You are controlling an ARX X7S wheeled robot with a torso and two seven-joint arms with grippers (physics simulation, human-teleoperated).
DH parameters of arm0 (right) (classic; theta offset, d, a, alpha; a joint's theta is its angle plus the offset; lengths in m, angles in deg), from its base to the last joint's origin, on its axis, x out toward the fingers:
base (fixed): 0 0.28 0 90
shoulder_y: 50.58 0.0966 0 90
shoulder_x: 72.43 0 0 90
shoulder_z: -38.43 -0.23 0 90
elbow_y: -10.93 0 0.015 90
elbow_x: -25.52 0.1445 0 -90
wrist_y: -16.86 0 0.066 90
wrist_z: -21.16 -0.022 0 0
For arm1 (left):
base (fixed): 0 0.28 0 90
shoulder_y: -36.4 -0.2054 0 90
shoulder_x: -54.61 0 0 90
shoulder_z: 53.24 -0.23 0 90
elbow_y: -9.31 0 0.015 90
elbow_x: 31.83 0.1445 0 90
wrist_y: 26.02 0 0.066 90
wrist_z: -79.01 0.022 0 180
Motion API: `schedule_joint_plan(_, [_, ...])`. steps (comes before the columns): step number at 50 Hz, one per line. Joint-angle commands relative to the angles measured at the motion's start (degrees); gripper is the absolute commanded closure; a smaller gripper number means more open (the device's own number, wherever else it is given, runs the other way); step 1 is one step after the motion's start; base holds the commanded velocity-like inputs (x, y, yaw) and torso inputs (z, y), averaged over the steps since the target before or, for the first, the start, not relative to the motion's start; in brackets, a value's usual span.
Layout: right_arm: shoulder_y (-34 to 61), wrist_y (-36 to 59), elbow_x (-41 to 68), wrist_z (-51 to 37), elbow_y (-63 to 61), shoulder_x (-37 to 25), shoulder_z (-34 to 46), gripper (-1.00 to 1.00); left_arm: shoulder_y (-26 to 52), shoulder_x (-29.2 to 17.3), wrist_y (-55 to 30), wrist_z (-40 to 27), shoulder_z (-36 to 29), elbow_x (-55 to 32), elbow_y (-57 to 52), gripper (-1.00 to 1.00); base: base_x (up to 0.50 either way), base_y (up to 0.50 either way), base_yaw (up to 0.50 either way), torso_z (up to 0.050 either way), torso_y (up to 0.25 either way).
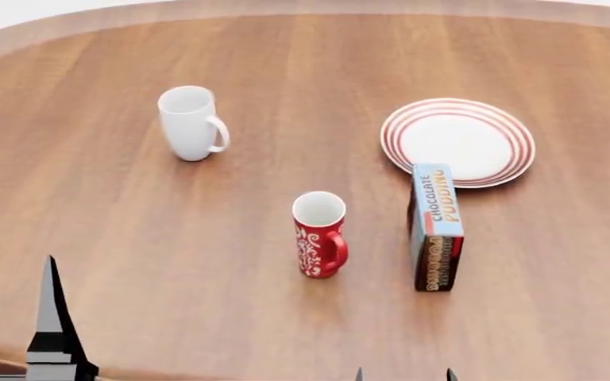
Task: Pick up the red mug and put it on the plate
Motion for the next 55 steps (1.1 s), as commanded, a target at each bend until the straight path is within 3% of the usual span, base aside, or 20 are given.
schedule_joint_plan(1, [0.04,0.01,0.27,-0.3,-0.08,-0.23,0.33,-1.0,0.17,-0.26,0.03,-0.32,-0.24,-0.21,0.11,-1.0,0.0,0.18,0.0,0.0,0.0])
schedule_joint_plan(28, [0.45,-0.78,0.94,-0.73,0.82,-0.65,0.94,-1.0,0.66,-0.88,-0.1,-0.87,-0.74,-1.03,0.15,-1.0,0.0,0.18,0.0,0.0,0.0])
schedule_joint_plan(55, [0.33,-0.44,1.74,-1.57,0.17,-1.19,1.42,-1.0,1.4,-1.54,-0.86,-1.58,-1.27,-1.42,-0.19,-1.0,0.0,0.01,0.0,0.0,0.0])
